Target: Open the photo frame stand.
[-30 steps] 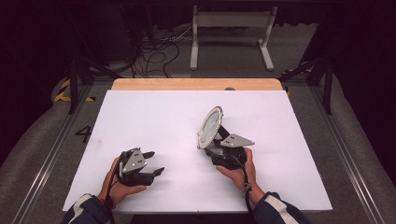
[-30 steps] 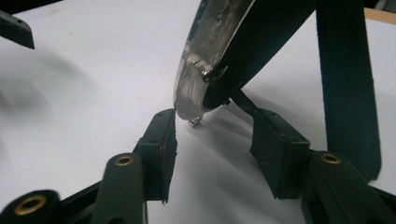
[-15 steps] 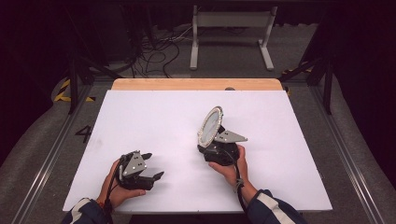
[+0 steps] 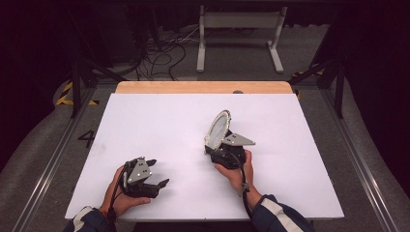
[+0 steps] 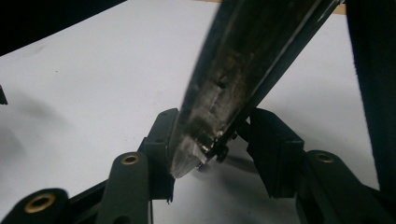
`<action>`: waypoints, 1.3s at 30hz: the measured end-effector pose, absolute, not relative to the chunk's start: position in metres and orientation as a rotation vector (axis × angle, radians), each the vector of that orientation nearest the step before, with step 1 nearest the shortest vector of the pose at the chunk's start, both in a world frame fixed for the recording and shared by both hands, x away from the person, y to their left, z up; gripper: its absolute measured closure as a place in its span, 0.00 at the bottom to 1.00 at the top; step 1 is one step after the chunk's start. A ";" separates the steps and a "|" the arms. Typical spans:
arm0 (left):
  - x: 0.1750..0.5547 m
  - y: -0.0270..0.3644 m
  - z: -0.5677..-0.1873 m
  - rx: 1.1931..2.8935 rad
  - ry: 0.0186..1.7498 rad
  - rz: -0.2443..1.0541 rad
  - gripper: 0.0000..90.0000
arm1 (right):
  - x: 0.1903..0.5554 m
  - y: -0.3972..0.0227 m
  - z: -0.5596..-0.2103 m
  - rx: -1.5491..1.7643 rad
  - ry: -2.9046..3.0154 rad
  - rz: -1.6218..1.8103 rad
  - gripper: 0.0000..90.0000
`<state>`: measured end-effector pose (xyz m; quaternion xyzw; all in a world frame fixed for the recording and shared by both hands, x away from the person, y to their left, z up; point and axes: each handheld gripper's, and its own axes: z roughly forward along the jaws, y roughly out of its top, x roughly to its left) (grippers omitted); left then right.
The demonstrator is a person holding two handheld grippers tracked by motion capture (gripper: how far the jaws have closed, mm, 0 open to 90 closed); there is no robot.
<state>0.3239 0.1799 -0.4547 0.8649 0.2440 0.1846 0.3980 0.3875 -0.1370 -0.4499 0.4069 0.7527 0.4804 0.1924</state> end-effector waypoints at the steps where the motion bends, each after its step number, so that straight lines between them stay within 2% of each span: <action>1: 0.324 0.180 -0.454 2.189 0.617 0.468 0.24 | 0.387 -0.137 -0.450 1.142 2.118 1.349 0.61; 22: 0.332 0.171 -0.451 2.170 0.581 0.441 0.22 | 0.372 -0.168 -0.444 1.099 2.226 1.358 0.77; 26: 0.334 0.167 -0.451 2.170 0.572 0.433 0.22 | 0.369 -0.170 -0.444 1.088 2.215 1.351 0.78; 31: 0.336 0.165 -0.451 2.181 0.563 0.439 0.22 | 0.369 -0.167 -0.443 1.115 2.152 1.349 0.67; 34: 0.336 0.165 -0.452 2.182 0.567 0.442 0.22 | 0.374 -0.162 -0.449 1.150 2.149 1.350 0.65; 36: 0.335 0.165 -0.451 2.180 0.566 0.445 0.22 | 0.376 -0.159 -0.451 1.160 2.146 1.347 0.65; 39: 0.333 0.167 -0.452 2.177 0.572 0.443 0.22 | 0.377 -0.155 -0.453 1.164 2.136 1.362 0.73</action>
